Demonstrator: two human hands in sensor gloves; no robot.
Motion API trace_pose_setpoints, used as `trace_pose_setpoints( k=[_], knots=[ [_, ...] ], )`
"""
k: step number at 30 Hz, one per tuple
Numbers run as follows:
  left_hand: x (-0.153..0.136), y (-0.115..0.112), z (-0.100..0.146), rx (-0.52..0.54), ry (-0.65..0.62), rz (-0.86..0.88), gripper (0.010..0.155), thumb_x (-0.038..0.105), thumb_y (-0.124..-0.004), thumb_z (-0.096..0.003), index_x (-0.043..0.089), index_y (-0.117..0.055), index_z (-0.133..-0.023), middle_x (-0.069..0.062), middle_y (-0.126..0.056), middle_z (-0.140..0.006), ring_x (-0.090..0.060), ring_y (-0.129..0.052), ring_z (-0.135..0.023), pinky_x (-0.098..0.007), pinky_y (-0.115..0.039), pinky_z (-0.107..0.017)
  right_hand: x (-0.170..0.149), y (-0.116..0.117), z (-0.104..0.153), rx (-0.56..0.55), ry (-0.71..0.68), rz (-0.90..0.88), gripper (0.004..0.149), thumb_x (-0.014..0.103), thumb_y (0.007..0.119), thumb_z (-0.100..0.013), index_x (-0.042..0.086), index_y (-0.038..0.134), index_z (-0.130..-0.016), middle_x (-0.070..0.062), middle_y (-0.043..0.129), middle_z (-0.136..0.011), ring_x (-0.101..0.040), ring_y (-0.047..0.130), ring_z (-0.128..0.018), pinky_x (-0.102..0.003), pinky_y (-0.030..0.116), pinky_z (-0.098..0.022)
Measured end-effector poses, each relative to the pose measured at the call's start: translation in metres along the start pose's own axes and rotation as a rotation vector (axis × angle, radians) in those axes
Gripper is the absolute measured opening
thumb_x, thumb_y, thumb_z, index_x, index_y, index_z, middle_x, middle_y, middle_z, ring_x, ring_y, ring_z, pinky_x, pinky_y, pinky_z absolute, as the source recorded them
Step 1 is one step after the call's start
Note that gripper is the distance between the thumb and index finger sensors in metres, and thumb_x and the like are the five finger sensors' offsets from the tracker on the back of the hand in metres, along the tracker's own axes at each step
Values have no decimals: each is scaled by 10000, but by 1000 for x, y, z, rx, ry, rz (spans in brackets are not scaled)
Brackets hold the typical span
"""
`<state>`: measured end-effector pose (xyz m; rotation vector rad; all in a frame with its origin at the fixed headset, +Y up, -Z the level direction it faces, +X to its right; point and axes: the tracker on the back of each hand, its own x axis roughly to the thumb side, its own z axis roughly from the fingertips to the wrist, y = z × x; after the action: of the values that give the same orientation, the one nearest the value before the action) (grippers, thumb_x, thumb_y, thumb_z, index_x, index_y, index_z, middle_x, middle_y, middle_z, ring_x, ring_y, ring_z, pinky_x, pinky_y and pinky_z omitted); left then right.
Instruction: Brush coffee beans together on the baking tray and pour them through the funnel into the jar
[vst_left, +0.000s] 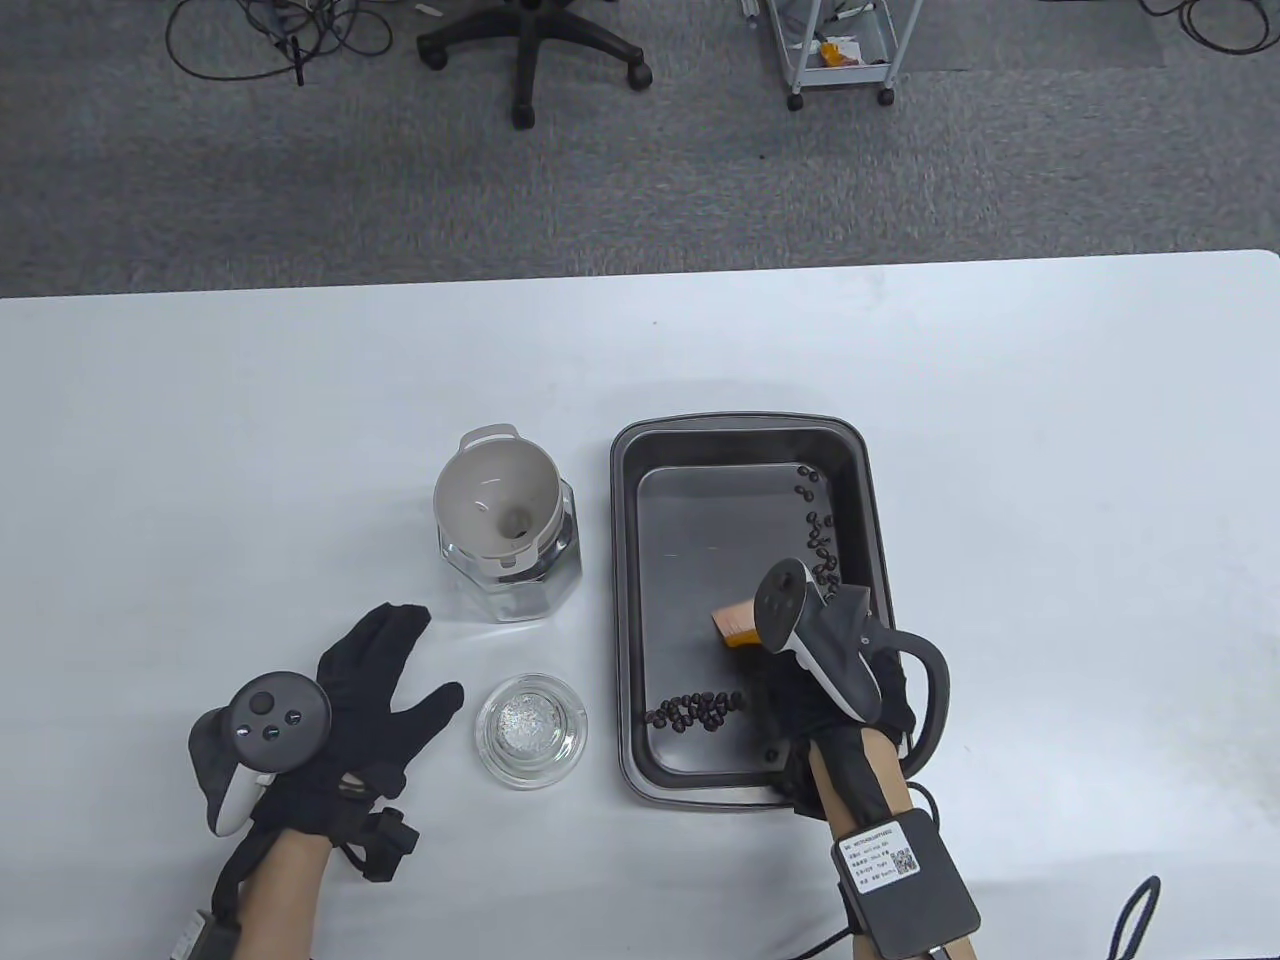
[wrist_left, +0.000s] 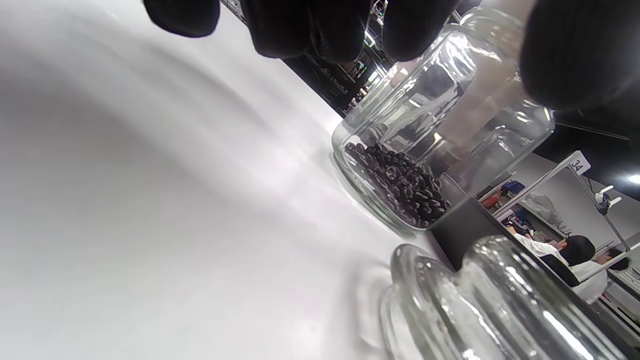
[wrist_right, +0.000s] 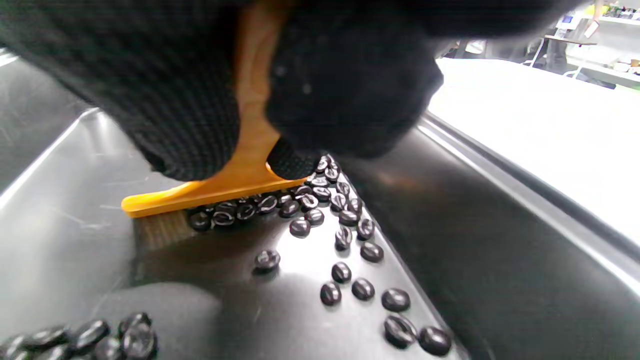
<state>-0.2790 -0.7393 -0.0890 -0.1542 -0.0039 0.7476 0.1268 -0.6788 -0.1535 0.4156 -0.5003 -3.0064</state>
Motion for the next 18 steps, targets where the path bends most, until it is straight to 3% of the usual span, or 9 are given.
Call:
trace_pose_setpoints(
  k=[18],
  knots=[
    [1, -5, 0, -15, -5, -32, 840, 778, -827, -430, 439, -482, -1117, 24, -488, -1244, -333, -519, -1147, -633, -482, -804, -8, 9, 30, 46, -14, 29, 310, 461, 1000, -372, 360, 1051, -660, -3, 1205, -655, -96, 1004, -201, -204, 858, -49]
  ],
)
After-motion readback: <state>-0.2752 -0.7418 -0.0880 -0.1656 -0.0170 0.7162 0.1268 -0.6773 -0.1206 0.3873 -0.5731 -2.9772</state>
